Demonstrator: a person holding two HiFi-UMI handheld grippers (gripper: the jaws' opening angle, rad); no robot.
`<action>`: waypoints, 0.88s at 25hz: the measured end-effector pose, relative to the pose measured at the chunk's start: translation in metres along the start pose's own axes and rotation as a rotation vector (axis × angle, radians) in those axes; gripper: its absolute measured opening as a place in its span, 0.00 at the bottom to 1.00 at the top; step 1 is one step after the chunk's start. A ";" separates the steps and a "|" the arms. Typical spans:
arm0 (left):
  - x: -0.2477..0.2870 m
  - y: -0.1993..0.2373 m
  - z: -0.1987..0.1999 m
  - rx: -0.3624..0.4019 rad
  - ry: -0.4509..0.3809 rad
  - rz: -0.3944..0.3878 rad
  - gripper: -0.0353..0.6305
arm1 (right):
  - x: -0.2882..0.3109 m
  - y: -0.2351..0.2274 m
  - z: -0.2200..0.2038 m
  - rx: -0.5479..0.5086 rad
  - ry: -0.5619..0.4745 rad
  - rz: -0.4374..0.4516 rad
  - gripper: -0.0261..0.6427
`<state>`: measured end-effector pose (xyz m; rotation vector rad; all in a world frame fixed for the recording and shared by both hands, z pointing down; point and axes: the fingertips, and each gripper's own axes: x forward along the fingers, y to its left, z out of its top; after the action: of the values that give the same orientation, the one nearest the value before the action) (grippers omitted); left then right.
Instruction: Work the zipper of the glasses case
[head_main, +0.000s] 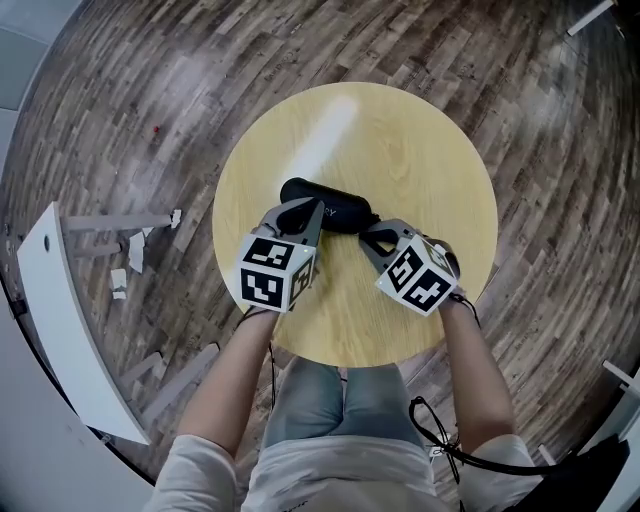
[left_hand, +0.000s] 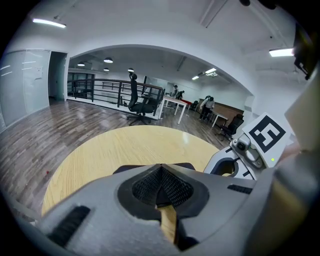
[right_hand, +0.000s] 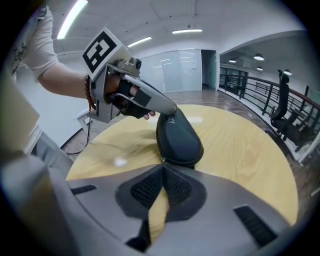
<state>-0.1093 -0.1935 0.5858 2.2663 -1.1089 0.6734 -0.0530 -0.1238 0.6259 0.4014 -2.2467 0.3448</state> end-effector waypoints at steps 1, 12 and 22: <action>-0.002 -0.006 0.003 0.021 -0.007 -0.013 0.06 | -0.007 -0.003 -0.005 -0.011 0.002 -0.007 0.04; 0.035 -0.073 0.002 0.198 0.124 -0.219 0.06 | -0.053 -0.075 -0.063 -0.036 0.053 -0.049 0.04; 0.041 -0.076 -0.002 0.251 0.132 -0.192 0.06 | -0.043 -0.037 -0.053 0.025 -0.016 -0.036 0.04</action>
<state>-0.0257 -0.1749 0.5957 2.4563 -0.7683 0.9105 0.0241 -0.1306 0.6309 0.4592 -2.2497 0.3526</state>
